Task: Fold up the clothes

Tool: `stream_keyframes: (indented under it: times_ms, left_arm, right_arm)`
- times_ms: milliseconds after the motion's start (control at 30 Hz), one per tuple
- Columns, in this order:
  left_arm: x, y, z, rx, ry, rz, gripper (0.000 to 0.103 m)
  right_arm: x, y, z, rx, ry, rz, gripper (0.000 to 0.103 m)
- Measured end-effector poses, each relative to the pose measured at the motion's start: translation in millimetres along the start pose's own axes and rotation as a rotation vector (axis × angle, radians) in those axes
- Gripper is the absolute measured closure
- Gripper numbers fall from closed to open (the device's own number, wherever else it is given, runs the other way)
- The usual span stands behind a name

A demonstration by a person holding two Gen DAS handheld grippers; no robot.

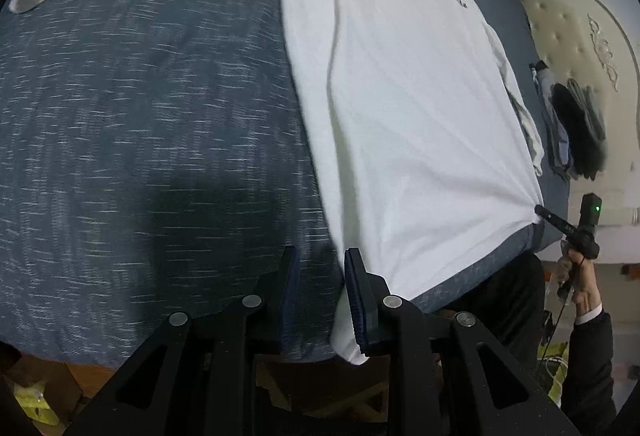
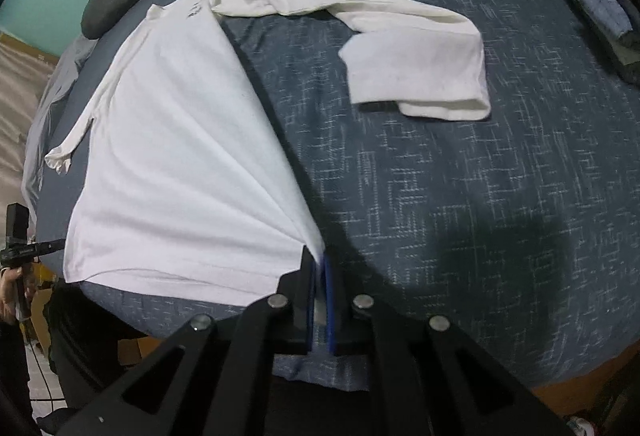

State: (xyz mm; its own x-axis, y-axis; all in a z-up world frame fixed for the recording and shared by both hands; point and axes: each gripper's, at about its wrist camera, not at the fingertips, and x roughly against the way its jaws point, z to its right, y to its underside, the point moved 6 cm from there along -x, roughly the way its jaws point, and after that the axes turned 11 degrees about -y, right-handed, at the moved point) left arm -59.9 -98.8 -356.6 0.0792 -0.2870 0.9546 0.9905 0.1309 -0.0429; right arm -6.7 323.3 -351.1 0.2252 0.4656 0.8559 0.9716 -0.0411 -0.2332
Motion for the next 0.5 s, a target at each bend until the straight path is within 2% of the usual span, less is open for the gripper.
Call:
stream_keyframes:
  times_ms: [167,333,500]
  left_arm:
    - [-7,1,10,-0.009,-0.001,-0.012,0.074]
    - [-25,-6,27,0.024,0.026,-0.02,0.067]
    - [-35,-9,34,0.035,0.029,-0.031,0.069]
  right_arm:
    - [13,-8,9,-0.022,0.022,0.042,0.1]
    - [17,-8,10,-0.018,0.02,0.045,0.1]
    - [20,-6,11,-0.023,0.009,0.041,0.1]
